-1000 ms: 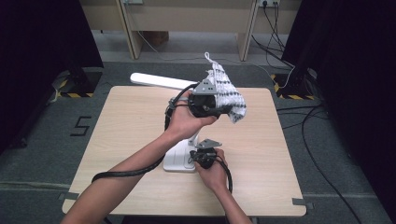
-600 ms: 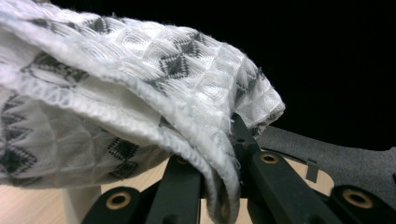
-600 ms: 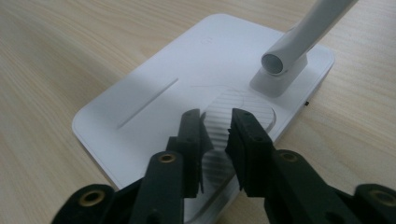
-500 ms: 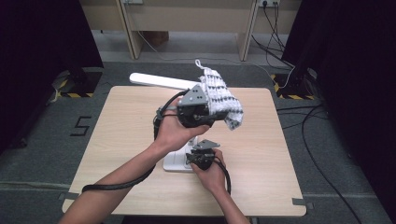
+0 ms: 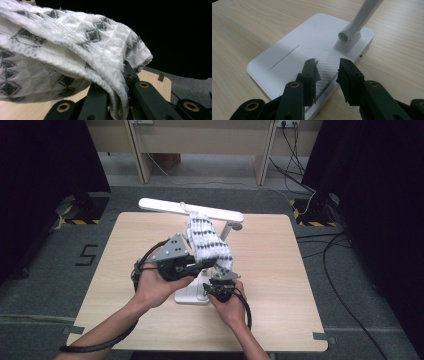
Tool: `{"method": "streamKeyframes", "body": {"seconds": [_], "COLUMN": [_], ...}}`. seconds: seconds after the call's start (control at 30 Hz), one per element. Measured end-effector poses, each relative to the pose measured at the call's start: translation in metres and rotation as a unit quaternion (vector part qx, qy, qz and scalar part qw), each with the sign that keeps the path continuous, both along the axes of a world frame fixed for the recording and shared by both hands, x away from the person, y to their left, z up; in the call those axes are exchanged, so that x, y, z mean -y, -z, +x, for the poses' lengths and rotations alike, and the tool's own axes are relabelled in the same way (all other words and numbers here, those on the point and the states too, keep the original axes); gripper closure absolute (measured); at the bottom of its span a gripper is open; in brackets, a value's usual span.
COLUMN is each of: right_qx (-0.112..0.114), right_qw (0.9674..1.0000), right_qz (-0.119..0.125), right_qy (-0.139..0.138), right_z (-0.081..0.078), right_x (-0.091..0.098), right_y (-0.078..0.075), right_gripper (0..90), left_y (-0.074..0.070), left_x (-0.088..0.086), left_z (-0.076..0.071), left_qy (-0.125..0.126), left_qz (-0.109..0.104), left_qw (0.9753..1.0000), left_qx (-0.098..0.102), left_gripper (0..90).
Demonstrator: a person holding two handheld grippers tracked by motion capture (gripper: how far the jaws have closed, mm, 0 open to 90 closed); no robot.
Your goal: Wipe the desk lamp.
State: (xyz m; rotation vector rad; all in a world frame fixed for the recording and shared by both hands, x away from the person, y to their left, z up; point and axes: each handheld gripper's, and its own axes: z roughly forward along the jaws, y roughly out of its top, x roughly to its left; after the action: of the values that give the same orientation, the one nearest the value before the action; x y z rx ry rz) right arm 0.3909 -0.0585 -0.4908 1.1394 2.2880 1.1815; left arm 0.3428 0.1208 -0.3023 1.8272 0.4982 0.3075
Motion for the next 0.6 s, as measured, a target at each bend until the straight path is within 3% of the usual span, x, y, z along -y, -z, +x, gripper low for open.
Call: {"method": "streamKeyframes", "body": {"seconds": [0.23, 0.37, 0.6], "right_qx": [-0.003, -0.004, -0.007], "right_qw": [1.0000, 1.0000, 1.0000], "right_qz": [0.000, 0.003, -0.002], "right_qy": [0.004, 0.004, 0.002], "right_z": [-0.002, -0.001, 0.001], "right_x": [0.004, 0.003, -0.002], "right_y": [0.001, 0.001, 0.006], "right_gripper": [67.4, 67.7, 67.8], "left_y": [0.019, 0.027, 0.026], "left_x": [-0.019, -0.041, -0.086], "left_z": [-0.014, -0.012, 0.011], "left_qy": [-0.003, -0.033, -0.100], "left_qz": [0.004, -0.005, -0.008], "left_qw": [0.9999, 0.9993, 0.9948], "left_qx": [-0.009, -0.018, -0.019], "left_gripper": [84.4, 84.4, 84.4]}}
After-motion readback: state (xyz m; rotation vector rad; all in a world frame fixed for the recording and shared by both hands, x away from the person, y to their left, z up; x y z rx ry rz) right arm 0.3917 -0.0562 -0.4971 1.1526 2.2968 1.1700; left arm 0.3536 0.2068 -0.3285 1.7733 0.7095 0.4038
